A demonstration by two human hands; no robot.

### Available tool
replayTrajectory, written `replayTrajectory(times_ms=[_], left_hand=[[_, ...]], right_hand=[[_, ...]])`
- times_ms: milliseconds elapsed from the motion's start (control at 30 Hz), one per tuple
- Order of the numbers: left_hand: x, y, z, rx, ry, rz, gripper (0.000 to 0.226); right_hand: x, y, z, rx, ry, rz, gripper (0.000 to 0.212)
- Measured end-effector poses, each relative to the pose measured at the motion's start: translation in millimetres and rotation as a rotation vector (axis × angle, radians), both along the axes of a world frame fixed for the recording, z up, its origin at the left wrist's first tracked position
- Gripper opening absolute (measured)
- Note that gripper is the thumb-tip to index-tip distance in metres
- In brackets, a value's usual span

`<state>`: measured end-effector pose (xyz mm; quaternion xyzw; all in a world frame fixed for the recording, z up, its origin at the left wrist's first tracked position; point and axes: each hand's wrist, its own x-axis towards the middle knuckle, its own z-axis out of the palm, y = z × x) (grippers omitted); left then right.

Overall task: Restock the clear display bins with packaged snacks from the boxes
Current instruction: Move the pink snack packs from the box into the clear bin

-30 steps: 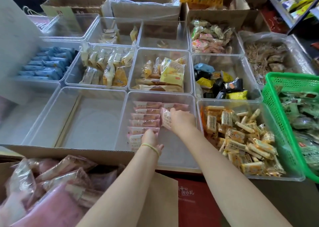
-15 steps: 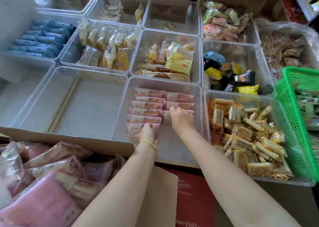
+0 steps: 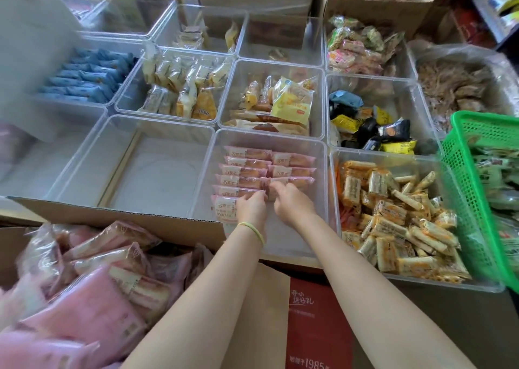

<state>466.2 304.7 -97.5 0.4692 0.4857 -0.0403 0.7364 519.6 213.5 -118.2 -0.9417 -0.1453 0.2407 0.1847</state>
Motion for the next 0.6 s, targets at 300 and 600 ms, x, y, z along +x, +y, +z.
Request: replayTrajectory(times_ms=[300,600], left_hand=[[-56,31,126,0.351,-0.467,-0.409,0.025],[-154,129,149,0.469,-0.499,-0.595,0.025]], right_hand=[[-81,-7,96,0.613,0.033,-0.269,0.024],[-204,73,119,0.458,0.357,-0.064,0.023]])
